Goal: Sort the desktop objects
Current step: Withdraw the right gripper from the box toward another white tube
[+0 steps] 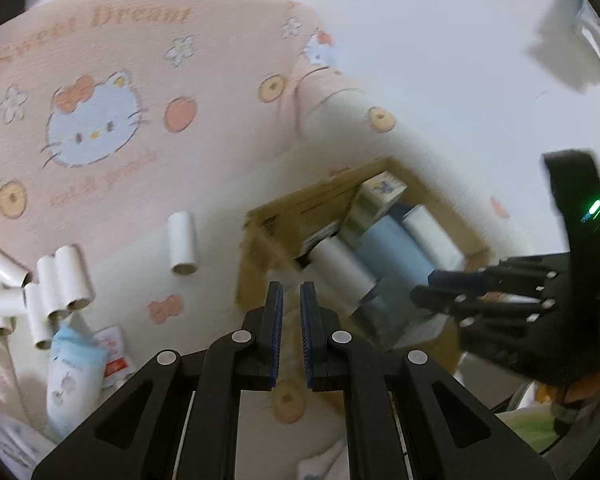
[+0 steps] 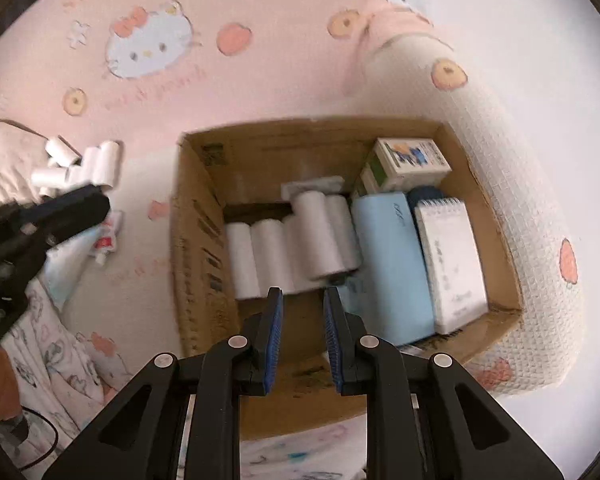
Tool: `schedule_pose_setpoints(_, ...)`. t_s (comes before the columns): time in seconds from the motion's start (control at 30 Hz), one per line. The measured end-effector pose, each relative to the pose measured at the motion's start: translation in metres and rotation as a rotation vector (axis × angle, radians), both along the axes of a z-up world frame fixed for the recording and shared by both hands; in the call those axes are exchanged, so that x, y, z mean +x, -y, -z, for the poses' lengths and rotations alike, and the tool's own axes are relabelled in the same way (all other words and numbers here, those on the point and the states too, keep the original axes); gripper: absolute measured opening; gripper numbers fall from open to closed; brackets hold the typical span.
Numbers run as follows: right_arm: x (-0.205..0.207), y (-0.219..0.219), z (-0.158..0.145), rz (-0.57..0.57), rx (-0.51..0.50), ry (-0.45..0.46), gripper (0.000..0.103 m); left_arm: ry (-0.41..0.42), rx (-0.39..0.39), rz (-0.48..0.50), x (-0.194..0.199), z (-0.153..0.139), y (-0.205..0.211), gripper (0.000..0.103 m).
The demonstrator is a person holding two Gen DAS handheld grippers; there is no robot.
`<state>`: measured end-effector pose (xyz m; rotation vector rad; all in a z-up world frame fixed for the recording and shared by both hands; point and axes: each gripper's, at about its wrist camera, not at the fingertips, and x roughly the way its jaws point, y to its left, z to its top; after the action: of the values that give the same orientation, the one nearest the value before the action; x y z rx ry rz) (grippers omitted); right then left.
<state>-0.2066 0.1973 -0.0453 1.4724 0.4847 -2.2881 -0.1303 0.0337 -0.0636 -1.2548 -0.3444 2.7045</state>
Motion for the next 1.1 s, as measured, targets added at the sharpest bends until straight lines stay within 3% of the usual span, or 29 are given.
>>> schedule_pose_setpoints(0.07,0.002,0.0,0.002,-0.014,-0.077,0.023,0.017,0.004,0.008,-0.009,0.004,0.008,0.009,0.009)
schedule_pose_setpoints(0.2,0.014,0.012,0.008,-0.035,-0.128,0.019,0.017,0.001,0.013,-0.028,0.018,0.017,0.031,0.011)
schedule_pose_setpoints(0.23,0.018,0.017,0.007,-0.041,-0.162,0.008,0.017,0.001,0.009,-0.033,0.022,0.019,0.037,0.016)
schedule_pose_setpoints(0.33,0.034,0.032,0.004,-0.046,-0.311,0.007,0.017,0.004,0.016,-0.044,0.029,0.029,0.055,0.048)
schedule_pose_setpoints(0.43,0.037,0.051,0.009,-0.037,-0.384,0.029,0.017,0.026,0.075,-0.046,0.035,0.041,0.077,0.053)
schedule_pose_setpoints(0.57,0.047,0.081,0.023,-0.061,-0.343,-0.049,0.017,0.102,0.114,-0.107,0.034,0.068,0.107,0.056)
schedule_pose_setpoints(0.67,0.049,0.111,0.044,-0.076,-0.318,-0.041,0.017,0.14,0.143,-0.143,0.031,0.085,0.127,0.056)
schedule_pose_setpoints(0.9,0.036,0.142,0.088,-0.046,-0.337,-0.101,0.017,0.213,0.343,-0.225,0.015,0.122,0.182,0.056)
schedule_pose_setpoints(1.1,0.019,0.166,0.115,-0.031,-0.293,-0.121,0.017,0.257,0.417,-0.229,-0.017,0.14,0.202,0.06)
